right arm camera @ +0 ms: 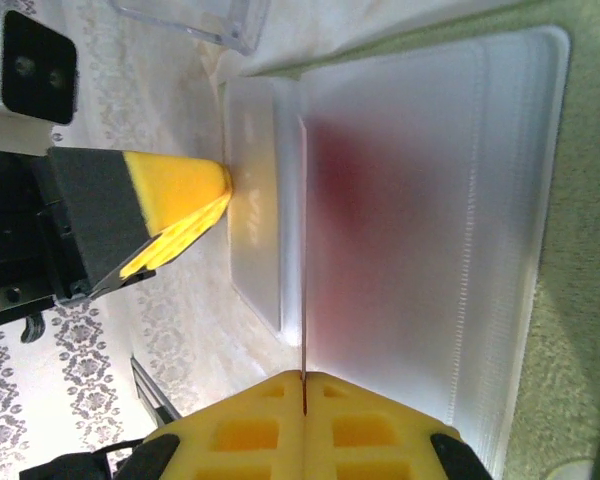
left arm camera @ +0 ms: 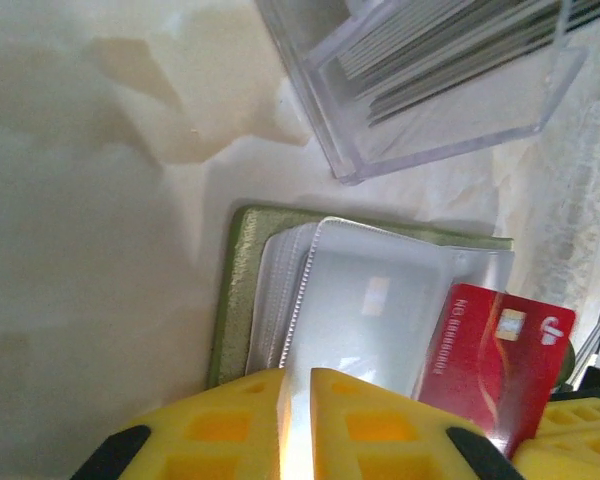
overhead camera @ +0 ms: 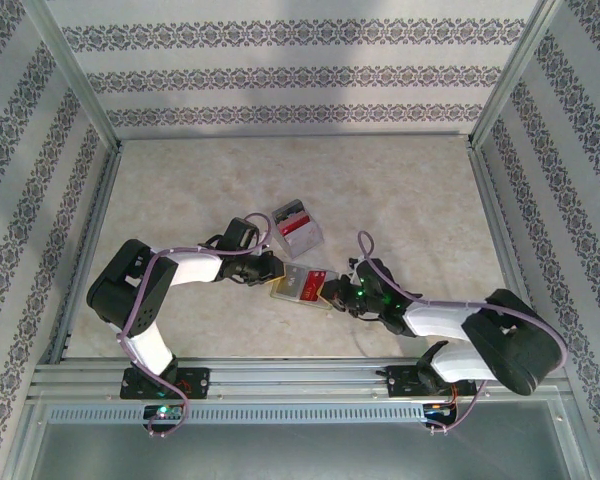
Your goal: Take the credit cards out of the card holder
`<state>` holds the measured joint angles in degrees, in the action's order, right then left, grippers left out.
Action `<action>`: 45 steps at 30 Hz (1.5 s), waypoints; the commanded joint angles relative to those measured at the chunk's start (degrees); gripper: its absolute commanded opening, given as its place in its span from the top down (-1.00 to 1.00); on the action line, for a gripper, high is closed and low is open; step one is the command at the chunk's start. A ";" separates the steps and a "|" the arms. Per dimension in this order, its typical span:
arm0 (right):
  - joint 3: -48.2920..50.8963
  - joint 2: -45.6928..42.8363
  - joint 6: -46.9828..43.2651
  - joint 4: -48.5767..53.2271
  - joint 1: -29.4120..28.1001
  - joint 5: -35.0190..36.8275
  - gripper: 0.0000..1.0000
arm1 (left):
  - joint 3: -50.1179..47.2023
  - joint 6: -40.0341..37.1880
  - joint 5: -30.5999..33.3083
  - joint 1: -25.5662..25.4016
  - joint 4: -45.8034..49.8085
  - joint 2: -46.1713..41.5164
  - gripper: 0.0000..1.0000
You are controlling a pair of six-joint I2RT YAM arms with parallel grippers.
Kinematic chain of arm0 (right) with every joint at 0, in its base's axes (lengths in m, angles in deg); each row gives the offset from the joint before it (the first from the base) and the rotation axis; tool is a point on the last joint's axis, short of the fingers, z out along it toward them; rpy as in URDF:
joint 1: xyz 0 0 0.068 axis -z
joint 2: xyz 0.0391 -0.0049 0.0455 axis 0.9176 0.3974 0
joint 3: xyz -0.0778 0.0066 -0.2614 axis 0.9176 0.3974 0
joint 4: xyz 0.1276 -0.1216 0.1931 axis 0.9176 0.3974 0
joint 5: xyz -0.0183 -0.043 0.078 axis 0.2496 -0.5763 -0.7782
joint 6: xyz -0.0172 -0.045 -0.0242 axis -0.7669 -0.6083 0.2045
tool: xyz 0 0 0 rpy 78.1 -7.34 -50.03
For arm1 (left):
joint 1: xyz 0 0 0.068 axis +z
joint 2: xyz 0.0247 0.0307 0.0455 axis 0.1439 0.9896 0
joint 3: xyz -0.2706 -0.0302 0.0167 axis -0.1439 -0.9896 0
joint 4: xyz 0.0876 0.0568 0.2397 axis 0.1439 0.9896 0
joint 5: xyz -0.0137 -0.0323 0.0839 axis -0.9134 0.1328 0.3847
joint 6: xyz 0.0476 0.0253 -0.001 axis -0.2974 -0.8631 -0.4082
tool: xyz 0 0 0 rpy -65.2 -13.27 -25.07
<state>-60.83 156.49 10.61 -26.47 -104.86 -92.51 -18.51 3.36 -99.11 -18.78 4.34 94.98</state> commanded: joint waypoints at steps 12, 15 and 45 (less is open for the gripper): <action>-12.69 -19.74 -30.14 35.21 6.15 -0.20 1.00 | 3.03 -4.44 2.66 0.96 5.85 -11.83 0.23; -16.78 -21.57 -37.59 40.69 6.69 0.01 1.00 | 3.62 -7.30 2.74 2.20 7.88 -16.83 0.21; -58.58 -9.41 -103.68 78.85 2.89 5.71 1.00 | 11.45 -64.10 -11.61 4.01 26.75 -51.75 -0.68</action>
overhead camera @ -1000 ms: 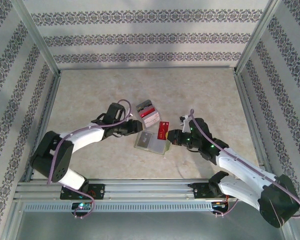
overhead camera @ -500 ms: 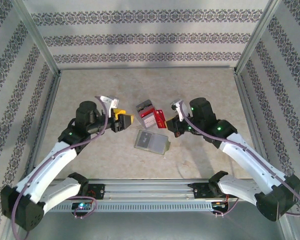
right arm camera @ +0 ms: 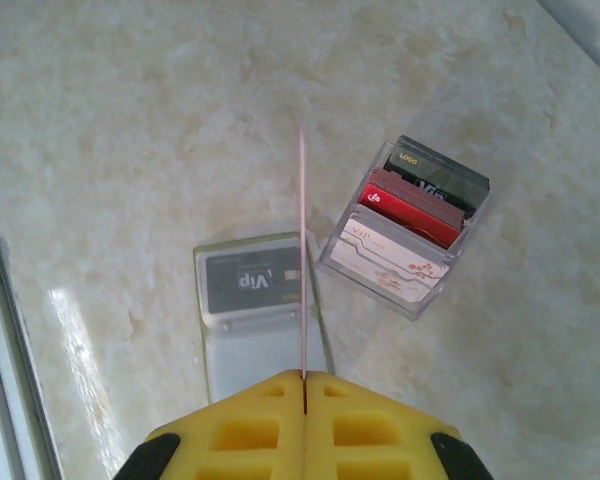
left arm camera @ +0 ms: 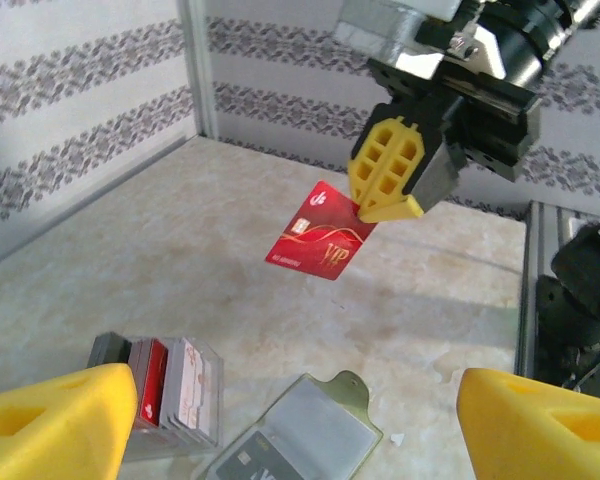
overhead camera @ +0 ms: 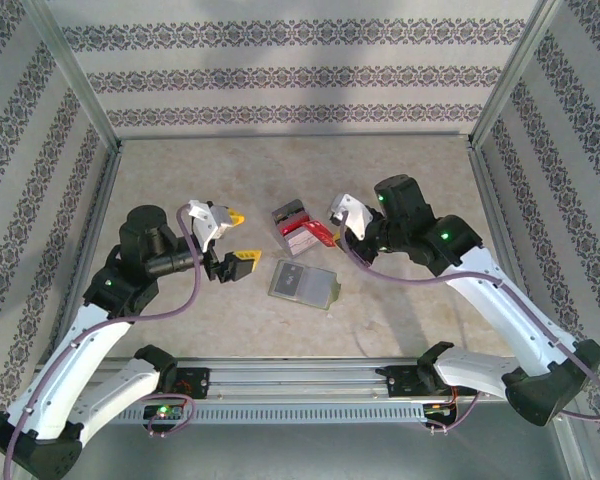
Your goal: Take the credit cards out of the card holder
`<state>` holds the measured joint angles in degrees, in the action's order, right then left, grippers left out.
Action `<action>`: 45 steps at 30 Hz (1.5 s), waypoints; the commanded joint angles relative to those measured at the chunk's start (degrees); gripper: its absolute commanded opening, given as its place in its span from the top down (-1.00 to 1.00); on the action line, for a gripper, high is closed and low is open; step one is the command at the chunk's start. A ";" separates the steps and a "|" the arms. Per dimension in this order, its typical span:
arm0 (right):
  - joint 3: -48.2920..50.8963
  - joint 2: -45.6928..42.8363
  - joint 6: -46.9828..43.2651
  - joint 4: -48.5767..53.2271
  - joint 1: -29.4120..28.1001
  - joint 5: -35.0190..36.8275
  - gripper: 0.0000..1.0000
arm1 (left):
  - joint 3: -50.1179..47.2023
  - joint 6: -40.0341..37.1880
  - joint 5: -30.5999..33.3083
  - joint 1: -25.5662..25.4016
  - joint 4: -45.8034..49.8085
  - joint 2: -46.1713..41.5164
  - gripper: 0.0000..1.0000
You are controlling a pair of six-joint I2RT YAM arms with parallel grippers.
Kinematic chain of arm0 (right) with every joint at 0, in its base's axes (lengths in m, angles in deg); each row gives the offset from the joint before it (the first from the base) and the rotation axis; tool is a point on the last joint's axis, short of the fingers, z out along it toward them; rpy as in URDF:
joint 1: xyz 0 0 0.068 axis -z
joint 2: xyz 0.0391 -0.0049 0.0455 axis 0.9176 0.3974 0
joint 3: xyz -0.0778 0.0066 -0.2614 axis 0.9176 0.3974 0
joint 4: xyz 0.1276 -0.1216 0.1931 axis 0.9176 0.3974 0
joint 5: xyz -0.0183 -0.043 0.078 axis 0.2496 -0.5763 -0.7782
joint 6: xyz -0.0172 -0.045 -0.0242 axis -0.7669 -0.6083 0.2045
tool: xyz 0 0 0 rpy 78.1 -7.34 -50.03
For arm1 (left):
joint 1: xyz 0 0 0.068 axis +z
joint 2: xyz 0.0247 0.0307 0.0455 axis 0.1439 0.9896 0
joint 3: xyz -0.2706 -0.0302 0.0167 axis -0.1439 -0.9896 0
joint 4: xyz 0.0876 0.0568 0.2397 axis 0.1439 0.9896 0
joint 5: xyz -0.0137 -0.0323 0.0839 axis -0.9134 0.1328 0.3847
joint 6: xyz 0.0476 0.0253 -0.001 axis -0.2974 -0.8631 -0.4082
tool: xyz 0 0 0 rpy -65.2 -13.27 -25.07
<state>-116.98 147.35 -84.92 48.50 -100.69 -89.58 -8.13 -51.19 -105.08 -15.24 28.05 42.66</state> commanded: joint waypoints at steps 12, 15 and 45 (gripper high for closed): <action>-8.06 0.45 -19.18 8.74 -8.59 9.03 1.00 | 2.67 -14.83 -7.54 -5.53 -4.17 9.99 -0.54; -9.49 1.20 -20.14 9.57 -10.24 10.12 1.00 | 3.39 -16.49 -5.31 -8.48 -3.70 12.55 -0.52; -10.42 1.95 -16.16 9.17 -9.54 -0.35 0.30 | -2.22 -14.75 1.58 -14.79 -17.96 13.72 1.00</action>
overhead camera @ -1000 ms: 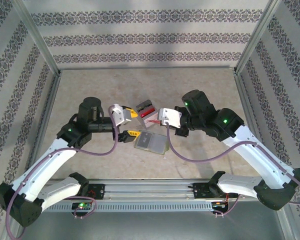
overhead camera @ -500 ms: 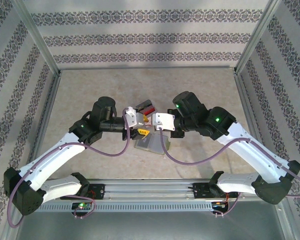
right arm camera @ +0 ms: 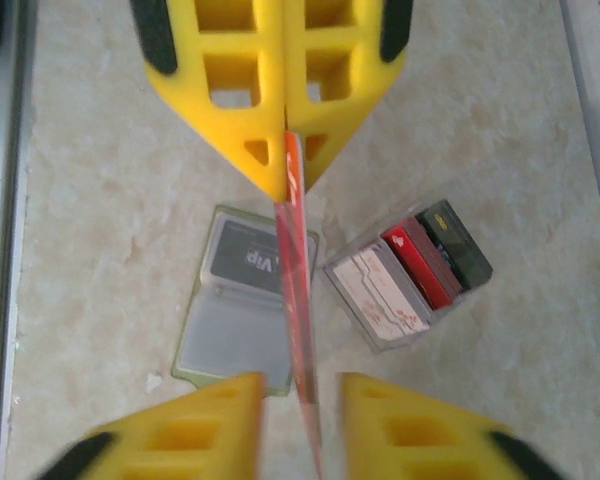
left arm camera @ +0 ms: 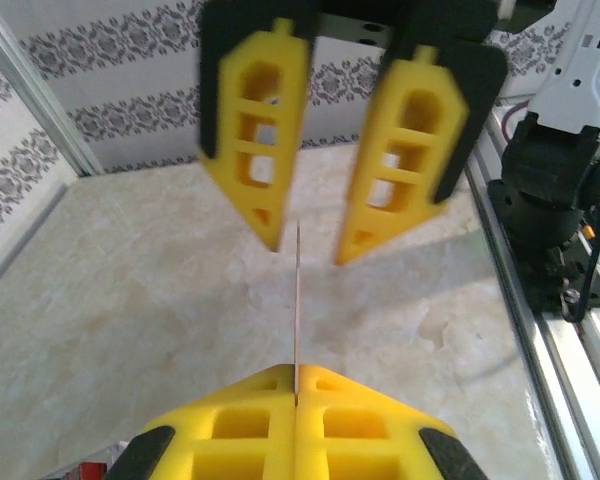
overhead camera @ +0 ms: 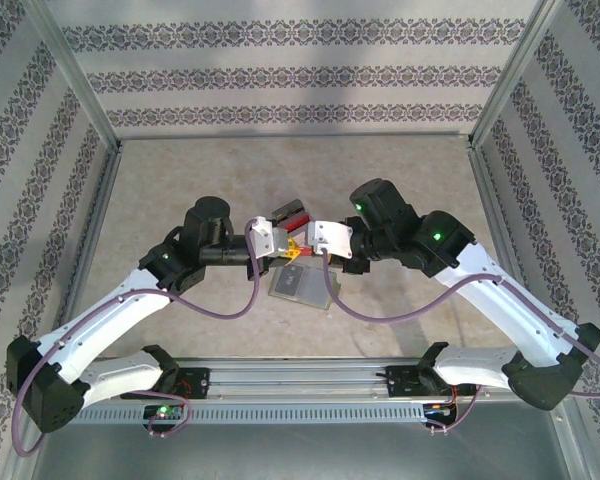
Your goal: Take the credit cards out of the card holder
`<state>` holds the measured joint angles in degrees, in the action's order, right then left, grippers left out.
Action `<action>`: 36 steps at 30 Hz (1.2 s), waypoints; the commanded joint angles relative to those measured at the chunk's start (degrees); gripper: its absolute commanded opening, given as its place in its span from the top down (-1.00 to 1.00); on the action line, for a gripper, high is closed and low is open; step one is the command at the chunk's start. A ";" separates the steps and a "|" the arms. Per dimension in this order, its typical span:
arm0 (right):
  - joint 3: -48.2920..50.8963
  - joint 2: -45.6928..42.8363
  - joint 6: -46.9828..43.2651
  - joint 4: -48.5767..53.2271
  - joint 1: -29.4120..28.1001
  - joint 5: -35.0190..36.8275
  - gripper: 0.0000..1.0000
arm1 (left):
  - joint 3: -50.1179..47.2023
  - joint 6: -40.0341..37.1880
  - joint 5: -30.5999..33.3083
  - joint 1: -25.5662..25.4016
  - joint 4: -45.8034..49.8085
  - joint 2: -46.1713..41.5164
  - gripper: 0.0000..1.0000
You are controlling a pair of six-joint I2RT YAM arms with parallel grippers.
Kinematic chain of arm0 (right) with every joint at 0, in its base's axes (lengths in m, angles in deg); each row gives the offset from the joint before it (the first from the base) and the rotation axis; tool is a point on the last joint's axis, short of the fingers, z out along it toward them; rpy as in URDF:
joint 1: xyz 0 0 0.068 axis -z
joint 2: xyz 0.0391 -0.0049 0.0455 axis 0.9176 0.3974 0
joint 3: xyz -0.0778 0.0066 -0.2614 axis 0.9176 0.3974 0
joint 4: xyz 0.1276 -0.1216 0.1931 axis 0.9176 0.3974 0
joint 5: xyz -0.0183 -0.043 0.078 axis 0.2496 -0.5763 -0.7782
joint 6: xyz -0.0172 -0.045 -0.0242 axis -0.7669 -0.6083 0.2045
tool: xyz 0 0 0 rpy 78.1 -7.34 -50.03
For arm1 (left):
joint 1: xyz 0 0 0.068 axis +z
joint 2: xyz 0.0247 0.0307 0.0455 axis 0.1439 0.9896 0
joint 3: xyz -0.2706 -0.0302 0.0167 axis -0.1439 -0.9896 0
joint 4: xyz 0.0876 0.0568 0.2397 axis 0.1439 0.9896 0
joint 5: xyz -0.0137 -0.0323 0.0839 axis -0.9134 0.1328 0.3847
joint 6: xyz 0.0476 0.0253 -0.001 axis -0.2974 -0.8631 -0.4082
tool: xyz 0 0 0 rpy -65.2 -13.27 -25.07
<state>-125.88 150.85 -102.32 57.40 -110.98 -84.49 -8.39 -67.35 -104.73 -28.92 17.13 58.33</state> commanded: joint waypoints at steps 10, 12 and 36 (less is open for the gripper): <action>-4.90 0.02 1.85 0.60 0.96 -9.97 0.01 | -5.69 3.83 3.31 -3.49 -14.27 -3.23 1.00; -5.29 0.68 1.61 0.61 0.87 -9.89 0.07 | -5.66 3.69 3.51 -3.68 -14.37 -3.28 1.00; -6.40 3.66 -2.71 2.37 1.42 -6.45 1.00 | -6.18 1.86 6.88 -3.81 -11.40 -6.19 0.47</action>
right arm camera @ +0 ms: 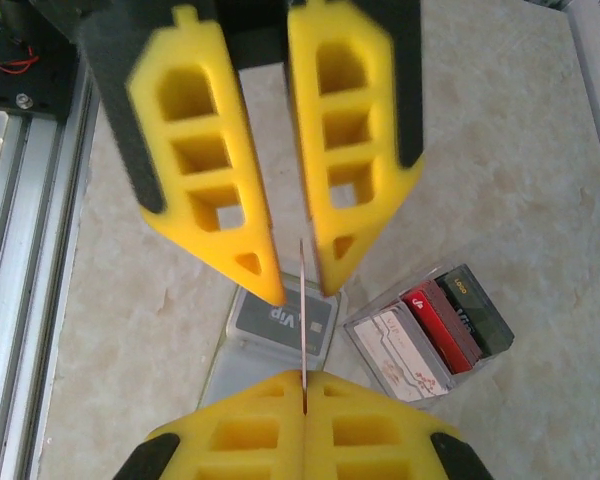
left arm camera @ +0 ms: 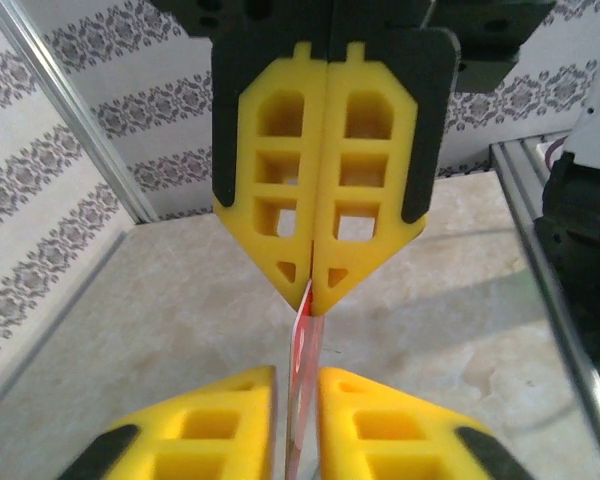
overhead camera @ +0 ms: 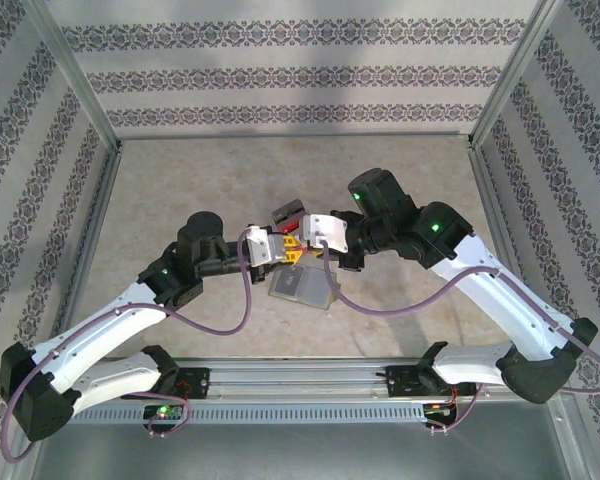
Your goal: Take the credit cards out of the card holder
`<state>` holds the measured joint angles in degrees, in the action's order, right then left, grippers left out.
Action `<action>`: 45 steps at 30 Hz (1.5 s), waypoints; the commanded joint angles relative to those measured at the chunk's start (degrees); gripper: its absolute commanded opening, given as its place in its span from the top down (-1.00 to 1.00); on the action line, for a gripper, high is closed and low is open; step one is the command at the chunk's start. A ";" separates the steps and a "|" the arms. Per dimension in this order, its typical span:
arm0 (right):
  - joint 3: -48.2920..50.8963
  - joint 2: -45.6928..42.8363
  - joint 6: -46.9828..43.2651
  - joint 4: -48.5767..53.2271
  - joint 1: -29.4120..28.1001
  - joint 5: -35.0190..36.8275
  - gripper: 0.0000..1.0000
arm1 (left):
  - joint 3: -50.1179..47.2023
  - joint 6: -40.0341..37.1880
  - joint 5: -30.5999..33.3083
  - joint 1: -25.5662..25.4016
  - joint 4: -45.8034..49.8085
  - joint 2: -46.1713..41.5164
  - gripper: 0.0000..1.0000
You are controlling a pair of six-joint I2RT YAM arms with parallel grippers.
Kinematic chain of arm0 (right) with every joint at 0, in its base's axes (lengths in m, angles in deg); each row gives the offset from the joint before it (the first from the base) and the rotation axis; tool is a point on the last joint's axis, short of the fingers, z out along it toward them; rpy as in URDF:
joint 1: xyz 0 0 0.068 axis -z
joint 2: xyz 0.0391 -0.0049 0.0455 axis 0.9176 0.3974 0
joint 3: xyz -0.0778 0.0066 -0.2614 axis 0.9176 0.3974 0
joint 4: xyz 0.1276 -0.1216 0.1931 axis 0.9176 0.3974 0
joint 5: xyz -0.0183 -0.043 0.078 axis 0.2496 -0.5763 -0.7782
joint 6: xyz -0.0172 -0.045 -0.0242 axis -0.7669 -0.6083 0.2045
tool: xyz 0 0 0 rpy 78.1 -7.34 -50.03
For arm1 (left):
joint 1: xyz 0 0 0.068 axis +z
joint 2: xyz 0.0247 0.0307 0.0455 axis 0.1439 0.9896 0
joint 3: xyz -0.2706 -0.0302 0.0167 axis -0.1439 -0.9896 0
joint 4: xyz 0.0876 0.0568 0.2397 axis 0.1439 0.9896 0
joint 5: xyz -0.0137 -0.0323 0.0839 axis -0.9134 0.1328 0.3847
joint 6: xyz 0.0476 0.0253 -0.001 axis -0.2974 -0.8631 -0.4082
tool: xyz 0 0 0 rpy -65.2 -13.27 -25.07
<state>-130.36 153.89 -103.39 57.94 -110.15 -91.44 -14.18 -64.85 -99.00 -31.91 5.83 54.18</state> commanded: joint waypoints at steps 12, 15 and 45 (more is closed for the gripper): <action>-5.87 6.10 -13.55 7.53 1.55 8.91 1.00 | -4.44 1.91 10.48 -0.77 8.75 -13.48 -0.16; -7.85 9.21 -16.76 7.54 2.61 9.99 1.00 | -6.39 4.11 13.88 -0.77 11.31 -18.08 -0.11; -27.72 43.31 -31.88 9.28 4.72 17.40 1.00 | -14.94 15.46 36.30 -0.77 20.52 -35.48 -0.18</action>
<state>-156.41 195.42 -133.69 65.29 -105.67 -75.35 -29.04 -50.08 -63.74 -32.15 25.48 19.14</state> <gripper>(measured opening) 0.046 0.592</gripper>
